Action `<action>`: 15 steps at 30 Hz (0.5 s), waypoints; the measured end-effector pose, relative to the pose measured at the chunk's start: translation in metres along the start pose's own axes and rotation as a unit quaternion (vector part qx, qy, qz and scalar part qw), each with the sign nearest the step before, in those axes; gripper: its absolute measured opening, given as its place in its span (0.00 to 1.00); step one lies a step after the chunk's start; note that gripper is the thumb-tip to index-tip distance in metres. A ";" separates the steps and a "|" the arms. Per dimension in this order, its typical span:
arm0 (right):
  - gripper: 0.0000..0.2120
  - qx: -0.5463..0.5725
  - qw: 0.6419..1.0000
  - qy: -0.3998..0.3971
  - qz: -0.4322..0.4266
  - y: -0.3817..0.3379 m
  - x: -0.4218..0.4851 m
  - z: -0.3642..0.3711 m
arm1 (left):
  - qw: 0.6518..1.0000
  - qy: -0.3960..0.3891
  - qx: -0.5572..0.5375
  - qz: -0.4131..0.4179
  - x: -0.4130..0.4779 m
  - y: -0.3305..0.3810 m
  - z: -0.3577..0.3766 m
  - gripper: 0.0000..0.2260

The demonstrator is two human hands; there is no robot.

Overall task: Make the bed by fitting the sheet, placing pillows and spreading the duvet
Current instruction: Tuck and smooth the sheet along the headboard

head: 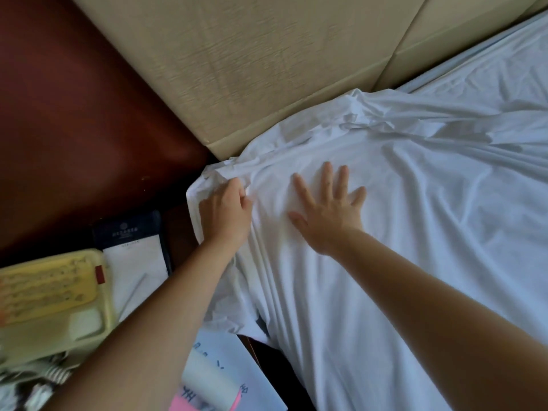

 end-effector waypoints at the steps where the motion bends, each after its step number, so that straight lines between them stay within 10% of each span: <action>1: 0.32 -0.008 1.000 -0.004 -0.007 -0.009 -0.003 0.007 | 1.000 0.017 -0.003 -0.003 -0.009 -0.005 -0.003 0.04; 8: 0.33 -0.016 1.000 -0.014 0.012 -0.024 0.000 0.016 | 0.938 0.058 -0.235 -0.248 -0.065 -0.071 0.005 0.33; 15: 0.33 -0.021 0.999 -0.020 0.014 -0.026 0.000 0.017 | 0.889 -0.133 -0.292 -0.326 -0.048 -0.081 0.023 0.20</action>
Point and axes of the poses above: each hand's wrist, its own x-axis towards the middle knuckle, its own z-axis out of the palm, y = z × x, the point moved 9 cm from there along x, towards the middle knuckle, and after that the axes turned 2 degrees about y, right-handed, at the moved point
